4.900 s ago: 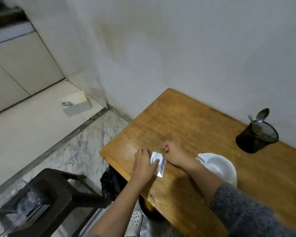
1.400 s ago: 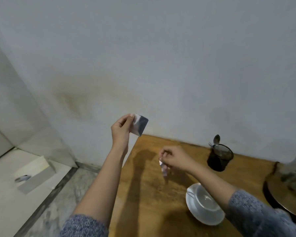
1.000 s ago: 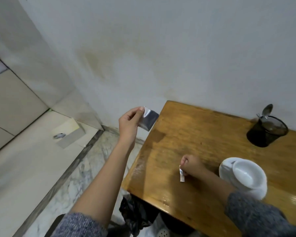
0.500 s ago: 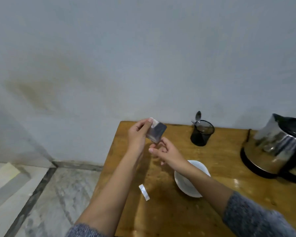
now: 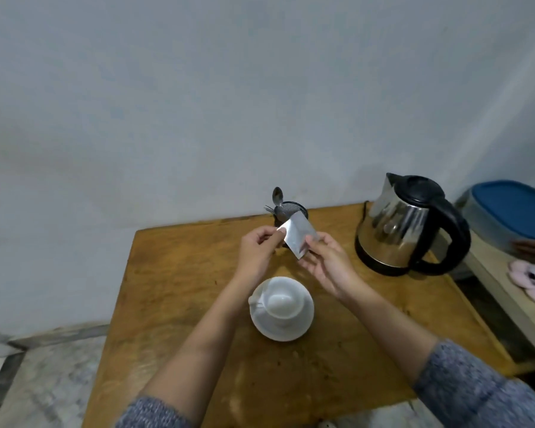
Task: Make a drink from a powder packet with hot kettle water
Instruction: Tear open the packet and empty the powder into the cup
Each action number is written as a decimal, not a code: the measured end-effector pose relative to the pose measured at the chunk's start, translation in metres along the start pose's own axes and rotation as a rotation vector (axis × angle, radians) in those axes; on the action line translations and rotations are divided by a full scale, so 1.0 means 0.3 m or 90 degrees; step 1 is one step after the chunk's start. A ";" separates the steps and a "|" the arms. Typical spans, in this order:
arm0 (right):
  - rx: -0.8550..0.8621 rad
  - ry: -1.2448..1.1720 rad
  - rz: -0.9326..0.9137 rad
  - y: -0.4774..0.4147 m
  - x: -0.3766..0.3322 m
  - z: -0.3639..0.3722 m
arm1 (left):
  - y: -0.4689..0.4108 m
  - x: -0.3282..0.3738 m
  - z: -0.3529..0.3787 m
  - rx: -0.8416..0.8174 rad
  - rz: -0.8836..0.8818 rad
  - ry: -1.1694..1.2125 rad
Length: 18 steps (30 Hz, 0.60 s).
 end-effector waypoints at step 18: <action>-0.112 0.814 0.071 -0.038 0.169 -0.058 | 0.006 -0.263 0.045 -0.261 -0.114 -0.501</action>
Point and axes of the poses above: each hand's wrist, its own y-axis away from the middle knuckle, its own z-axis out of the palm, x = y × z, the point moved 10 cm from there along -y, towards the middle knuckle, and after that the axes turned 12 degrees about y, right-handed, at the moved point
